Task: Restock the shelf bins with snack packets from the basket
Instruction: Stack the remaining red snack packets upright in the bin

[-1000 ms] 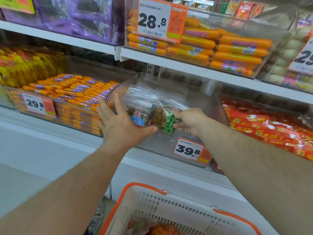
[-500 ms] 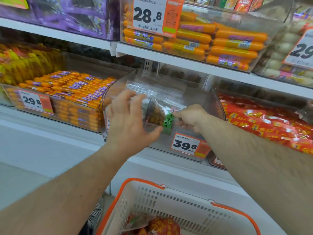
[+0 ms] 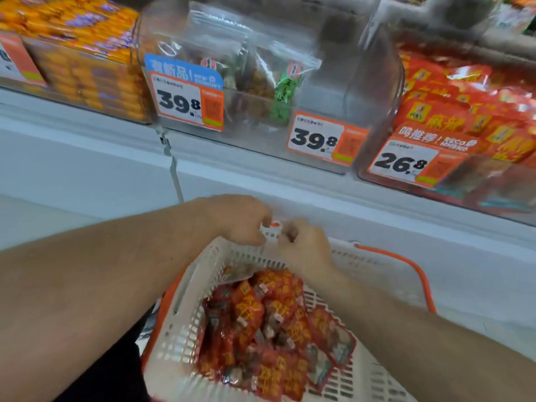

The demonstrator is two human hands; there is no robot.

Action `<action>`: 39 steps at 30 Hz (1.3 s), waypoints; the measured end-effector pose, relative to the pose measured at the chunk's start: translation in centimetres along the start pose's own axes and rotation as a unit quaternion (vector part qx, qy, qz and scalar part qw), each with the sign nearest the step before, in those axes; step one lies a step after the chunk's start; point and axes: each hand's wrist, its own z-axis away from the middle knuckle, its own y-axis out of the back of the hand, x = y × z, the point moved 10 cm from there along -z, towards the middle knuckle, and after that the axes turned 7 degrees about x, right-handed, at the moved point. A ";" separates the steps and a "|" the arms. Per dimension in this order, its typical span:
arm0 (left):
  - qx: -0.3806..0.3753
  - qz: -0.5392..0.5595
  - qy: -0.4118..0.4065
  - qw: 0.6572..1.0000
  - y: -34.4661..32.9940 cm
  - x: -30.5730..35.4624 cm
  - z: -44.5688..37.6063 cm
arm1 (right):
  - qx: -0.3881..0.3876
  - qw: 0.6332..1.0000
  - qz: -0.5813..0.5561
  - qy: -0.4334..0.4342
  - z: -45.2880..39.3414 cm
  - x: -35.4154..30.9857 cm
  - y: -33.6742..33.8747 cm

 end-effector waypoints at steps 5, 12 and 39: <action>-0.058 -0.002 0.014 0.998 -2.0 -0.3 -1.0 | -0.231 0.970 0.069 -0.022 5.1 4.0 -11.0; -0.050 0.008 0.022 0.998 -1.4 -0.2 -0.9 | -0.195 0.974 0.112 0.008 5.0 4.3 -15.2; 0.273 0.214 0.050 0.936 7.8 9.6 4.4 | -0.013 0.901 -0.335 -0.275 2.5 -3.6 14.6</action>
